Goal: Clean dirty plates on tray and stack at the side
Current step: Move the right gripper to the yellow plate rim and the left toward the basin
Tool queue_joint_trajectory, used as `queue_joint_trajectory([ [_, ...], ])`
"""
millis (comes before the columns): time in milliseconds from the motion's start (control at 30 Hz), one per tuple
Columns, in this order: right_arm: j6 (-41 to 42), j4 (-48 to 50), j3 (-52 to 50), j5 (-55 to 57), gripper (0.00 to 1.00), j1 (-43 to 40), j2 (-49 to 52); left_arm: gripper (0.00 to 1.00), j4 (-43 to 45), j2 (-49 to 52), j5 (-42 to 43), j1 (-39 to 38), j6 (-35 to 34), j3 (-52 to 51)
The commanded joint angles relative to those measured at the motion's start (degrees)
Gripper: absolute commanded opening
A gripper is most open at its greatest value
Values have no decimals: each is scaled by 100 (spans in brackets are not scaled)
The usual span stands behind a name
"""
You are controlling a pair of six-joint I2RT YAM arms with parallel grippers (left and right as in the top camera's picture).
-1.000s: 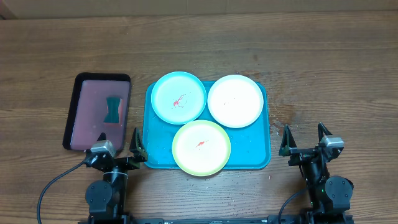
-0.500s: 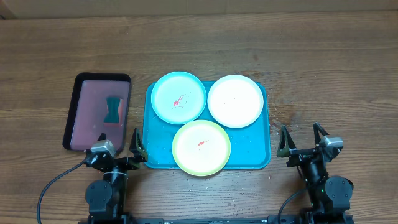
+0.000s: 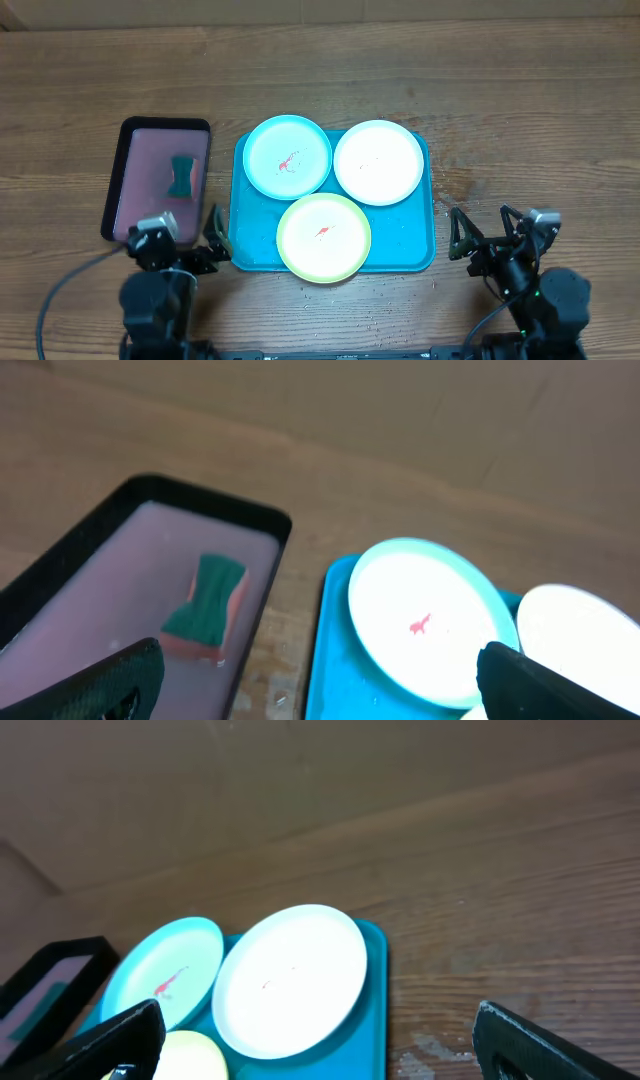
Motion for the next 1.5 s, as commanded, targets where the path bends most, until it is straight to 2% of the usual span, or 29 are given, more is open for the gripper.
queue_joint_trajectory([
  [0,42,-293,682,-328,100,-28,686,100,-345,957,46,-33,111,861],
  [167,35,-1394,1873,-728,100,-26,2087,100,-1530,2444,44,-33,289,2374],
  [300,-363,-2264,2719,-667,100,-24,2944,100,-2295,3110,44,-33,345,3141],
  [433,-326,-2275,3198,-1156,100,-24,3595,100,-2743,3506,186,-33,339,3530],
  [567,-240,-1952,3303,-1480,100,37,4017,100,-2527,3663,225,-33,348,3539],
  [700,101,-1845,3303,-1449,100,409,4332,100,-2048,3753,-184,-31,345,3547],
  [833,702,-1836,3303,-769,100,1178,4708,99,-1893,4057,-299,-31,350,3777],
  [933,1235,-1784,3303,-98,100,1882,5031,96,-2221,4588,-479,-33,505,4310],
  [1100,2052,-1449,3300,354,100,2726,5626,96,-2800,5381,-485,-33,581,5001],
  [1367,3370,-994,3300,494,100,3464,7040,97,-3051,5877,-487,-31,557,5051],
  [1467,3523,-966,3300,411,100,3585,7410,98,-3119,5949,-487,-33,560,5051],
])
